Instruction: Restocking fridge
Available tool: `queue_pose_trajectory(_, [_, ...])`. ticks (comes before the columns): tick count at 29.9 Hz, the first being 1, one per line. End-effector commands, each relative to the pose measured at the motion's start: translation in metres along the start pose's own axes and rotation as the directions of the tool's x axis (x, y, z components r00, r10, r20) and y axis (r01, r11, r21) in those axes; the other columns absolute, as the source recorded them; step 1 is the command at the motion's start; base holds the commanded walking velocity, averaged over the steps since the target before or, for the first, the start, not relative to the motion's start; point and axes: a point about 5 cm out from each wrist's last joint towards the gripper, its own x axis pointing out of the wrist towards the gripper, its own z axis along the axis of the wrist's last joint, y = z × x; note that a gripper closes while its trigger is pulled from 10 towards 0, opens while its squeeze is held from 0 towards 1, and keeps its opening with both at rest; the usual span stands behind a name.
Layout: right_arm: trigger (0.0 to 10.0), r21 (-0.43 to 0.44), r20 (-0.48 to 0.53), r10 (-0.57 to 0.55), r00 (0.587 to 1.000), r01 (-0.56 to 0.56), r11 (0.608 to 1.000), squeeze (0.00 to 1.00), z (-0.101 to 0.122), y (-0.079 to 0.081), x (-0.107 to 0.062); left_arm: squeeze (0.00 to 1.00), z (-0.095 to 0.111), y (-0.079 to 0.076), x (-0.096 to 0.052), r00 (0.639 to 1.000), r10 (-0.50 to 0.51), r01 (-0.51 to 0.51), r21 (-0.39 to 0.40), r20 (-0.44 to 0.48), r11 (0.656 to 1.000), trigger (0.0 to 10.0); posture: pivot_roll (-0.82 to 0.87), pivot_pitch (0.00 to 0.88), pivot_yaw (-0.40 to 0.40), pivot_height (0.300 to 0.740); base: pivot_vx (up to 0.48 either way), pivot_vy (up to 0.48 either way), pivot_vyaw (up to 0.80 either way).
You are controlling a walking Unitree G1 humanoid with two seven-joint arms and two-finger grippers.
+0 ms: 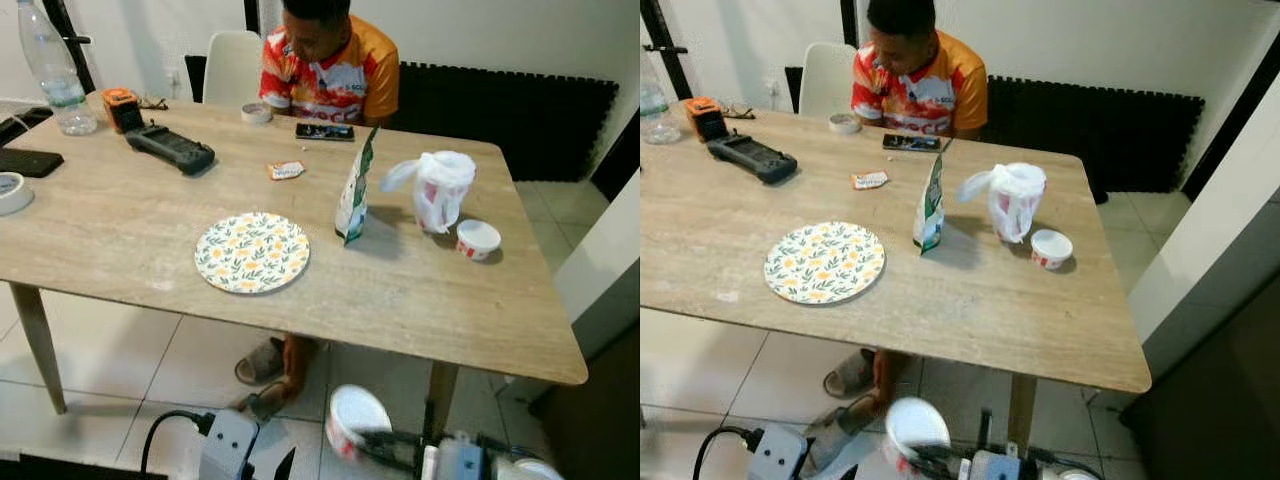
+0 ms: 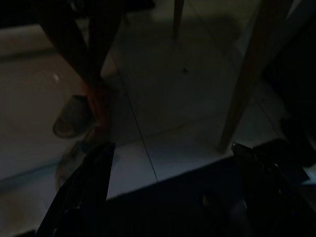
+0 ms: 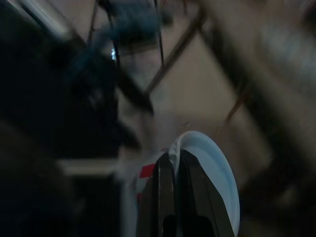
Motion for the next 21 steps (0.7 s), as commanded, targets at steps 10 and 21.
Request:
queue_pose_trajectory(10, [0.0, 0.443, -0.459, -0.327, 0.826, 0.531, 0.722, 0.0, -0.085, -0.028, -0.014, 0.0, -0.012, 0.008, 0.014, 0.993, 0.08, -0.081, -0.013, -0.091, 0.997, 10.0, 0.02, 0.185, -0.061, 0.74, 0.0, 0.0, 0.0])
queue_pose_trajectory(21, [0.0, 0.463, -0.684, -0.309, 0.661, 0.72, 0.518, 0.0, -0.128, 0.008, -0.03, 0.0, -0.034, 0.019, 0.032, 0.951, 0.188, -0.204, -0.044, -0.246, 0.978, 10.0, 0.02, 0.158, -0.026, 0.74, 0.0, 0.0, 0.0])
